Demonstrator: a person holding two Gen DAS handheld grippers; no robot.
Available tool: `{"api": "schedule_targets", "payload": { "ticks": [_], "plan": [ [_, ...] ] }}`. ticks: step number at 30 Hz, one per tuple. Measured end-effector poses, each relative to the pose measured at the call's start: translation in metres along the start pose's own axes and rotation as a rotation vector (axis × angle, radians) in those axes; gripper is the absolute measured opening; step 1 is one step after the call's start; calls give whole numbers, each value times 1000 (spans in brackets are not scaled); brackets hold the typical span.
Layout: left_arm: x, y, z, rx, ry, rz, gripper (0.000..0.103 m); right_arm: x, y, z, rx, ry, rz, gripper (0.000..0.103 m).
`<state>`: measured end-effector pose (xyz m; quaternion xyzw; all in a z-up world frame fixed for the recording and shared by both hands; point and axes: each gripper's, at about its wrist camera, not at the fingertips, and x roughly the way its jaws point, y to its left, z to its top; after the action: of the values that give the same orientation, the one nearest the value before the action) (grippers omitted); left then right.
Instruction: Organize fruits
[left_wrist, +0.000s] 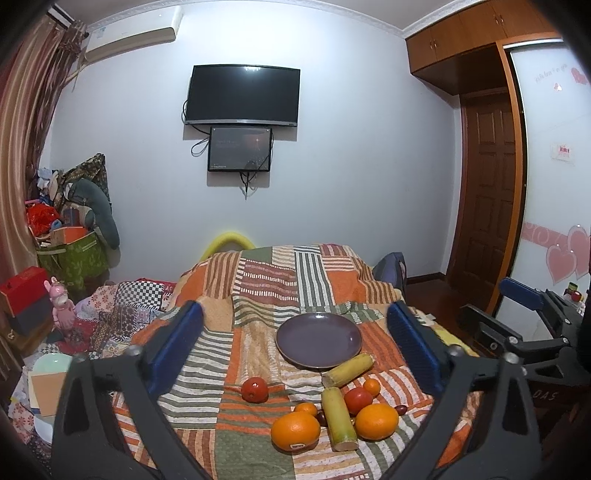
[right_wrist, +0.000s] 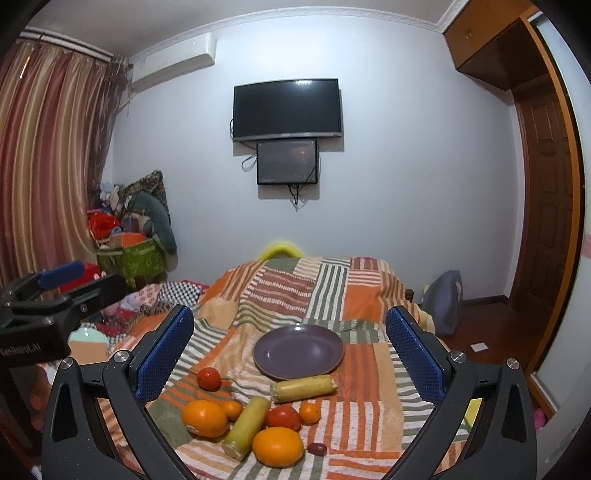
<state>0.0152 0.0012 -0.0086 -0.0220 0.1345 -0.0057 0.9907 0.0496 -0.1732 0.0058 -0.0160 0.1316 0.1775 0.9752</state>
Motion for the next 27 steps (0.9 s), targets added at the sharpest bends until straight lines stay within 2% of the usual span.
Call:
{"api": "schedule_targets", "payload": {
  "ticks": [2, 4, 6, 12, 17, 27],
  "plan": [
    [6, 1, -2, 10, 28, -1, 87, 4, -3, -2, 0, 24, 29, 103],
    [13, 4, -5, 10, 59, -9, 87, 7, -5, -5, -11, 51, 45, 98],
    [21, 7, -9, 13, 94, -15, 86, 12, -5, -9, -30, 88, 59, 87],
    [52, 11, -31, 55, 217, -23, 83, 29, -10, -27, -41, 210, 109, 68],
    [79, 13, -56, 82, 343, -54, 83, 46, -16, -47, -9, 313, 145, 67],
    [115, 6, -104, 127, 539, -108, 83, 76, -14, -89, 3, 496, 190, 67]
  ]
}}
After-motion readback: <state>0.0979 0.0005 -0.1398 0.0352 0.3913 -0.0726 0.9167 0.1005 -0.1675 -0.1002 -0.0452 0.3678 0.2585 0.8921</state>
